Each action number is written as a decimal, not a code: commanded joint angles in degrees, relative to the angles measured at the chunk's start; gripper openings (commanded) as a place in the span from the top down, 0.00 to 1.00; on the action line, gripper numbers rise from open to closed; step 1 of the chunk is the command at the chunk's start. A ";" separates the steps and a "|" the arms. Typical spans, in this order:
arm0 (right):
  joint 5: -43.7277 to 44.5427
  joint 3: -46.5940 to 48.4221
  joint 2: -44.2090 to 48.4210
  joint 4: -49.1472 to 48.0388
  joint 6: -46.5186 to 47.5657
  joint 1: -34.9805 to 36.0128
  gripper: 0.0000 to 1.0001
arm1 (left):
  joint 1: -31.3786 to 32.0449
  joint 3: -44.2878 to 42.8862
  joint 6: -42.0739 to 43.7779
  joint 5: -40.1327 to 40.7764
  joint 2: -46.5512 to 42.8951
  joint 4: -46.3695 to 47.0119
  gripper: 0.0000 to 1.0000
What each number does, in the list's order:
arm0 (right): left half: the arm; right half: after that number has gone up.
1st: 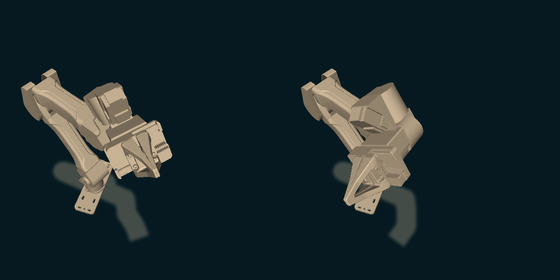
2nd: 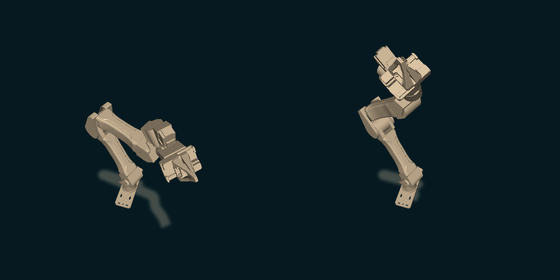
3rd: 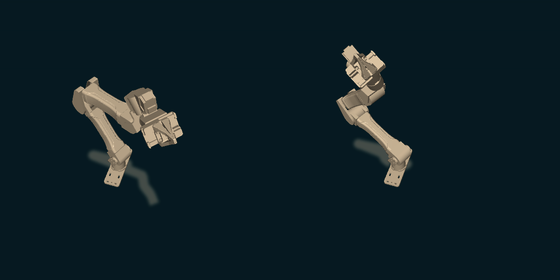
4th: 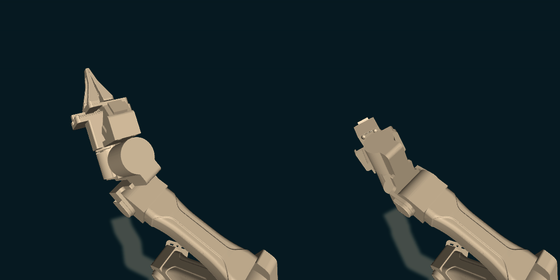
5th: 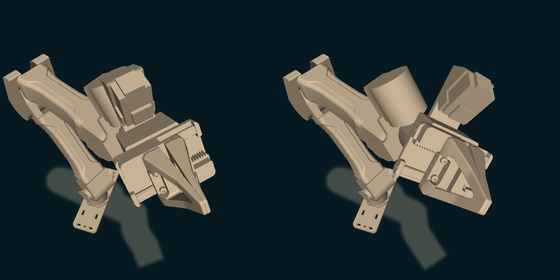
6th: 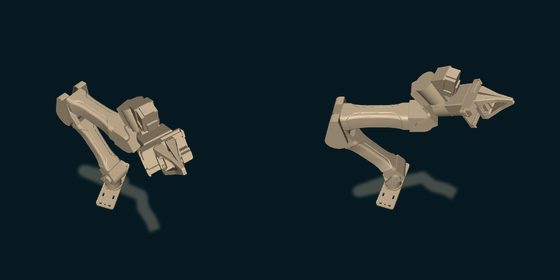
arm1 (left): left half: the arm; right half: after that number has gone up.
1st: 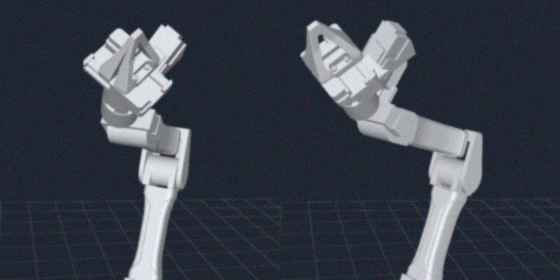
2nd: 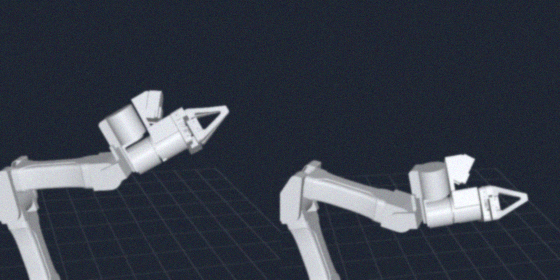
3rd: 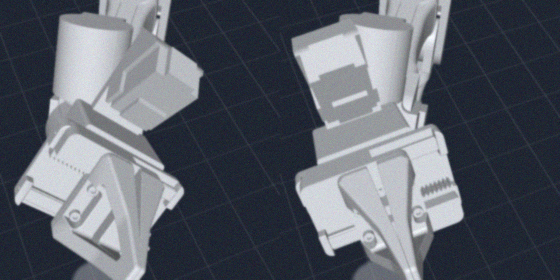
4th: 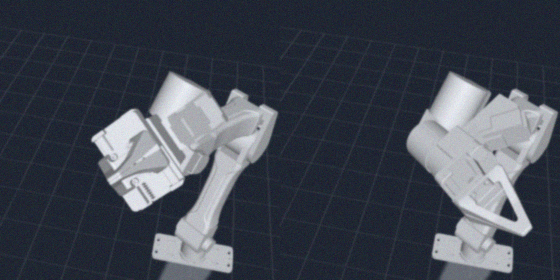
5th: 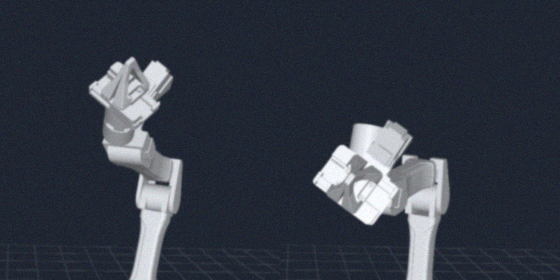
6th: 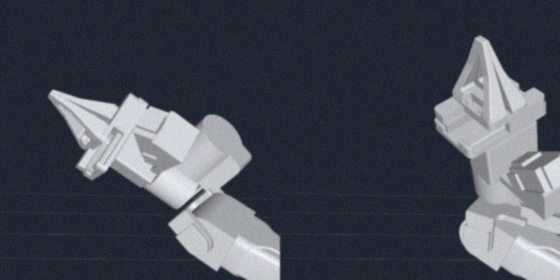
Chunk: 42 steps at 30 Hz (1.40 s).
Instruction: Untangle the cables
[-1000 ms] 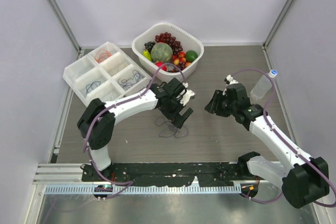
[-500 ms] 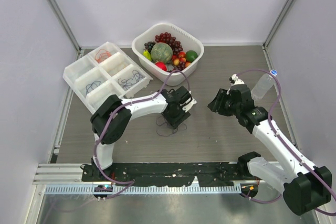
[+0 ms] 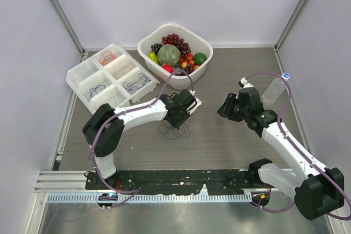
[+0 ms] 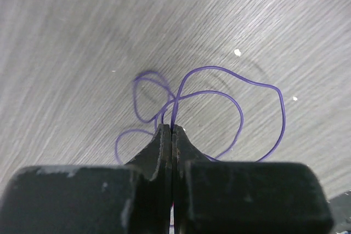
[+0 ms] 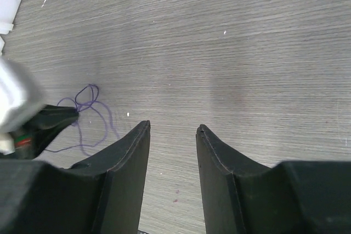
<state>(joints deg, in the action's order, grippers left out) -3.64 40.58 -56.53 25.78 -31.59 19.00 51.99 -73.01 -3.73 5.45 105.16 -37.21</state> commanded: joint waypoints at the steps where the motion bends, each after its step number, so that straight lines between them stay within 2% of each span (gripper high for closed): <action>1: -1.10 0.56 -1.03 -1.96 0.39 -0.20 0.56 | -1.88 -0.55 -0.22 0.53 -9.44 1.62 1.00; 6: -5.14 -0.50 -2.70 -3.19 1.01 -0.20 0.56 | -6.89 -0.55 -2.68 -0.79 -16.38 2.05 1.00; 12: -5.77 -0.33 -2.97 -2.93 1.97 -0.20 0.56 | -18.30 -4.67 -8.48 -3.60 -19.21 3.81 1.00; 14: -5.68 -0.15 -2.79 -2.67 2.32 -0.20 0.56 | -21.47 -6.96 -10.33 -3.70 -18.07 4.34 1.00; 23: -4.36 1.43 -2.18 -0.12 3.56 -0.20 0.56 | -31.06 -18.91 -15.26 6.67 -7.71 2.49 1.00; 31: -3.31 3.01 -2.97 0.32 3.29 -0.20 0.56 | -36.86 -29.19 -15.69 8.17 2.23 1.54 1.00; 42: -2.42 3.55 -3.67 -0.20 3.03 -0.20 0.56 | -39.86 -26.13 -19.57 5.62 9.09 -0.93 1.00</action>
<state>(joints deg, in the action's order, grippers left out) -6.90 42.02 -60.07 26.30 -28.64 19.00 12.25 -100.07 -21.32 11.77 113.47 -37.28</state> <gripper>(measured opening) 0.439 0.011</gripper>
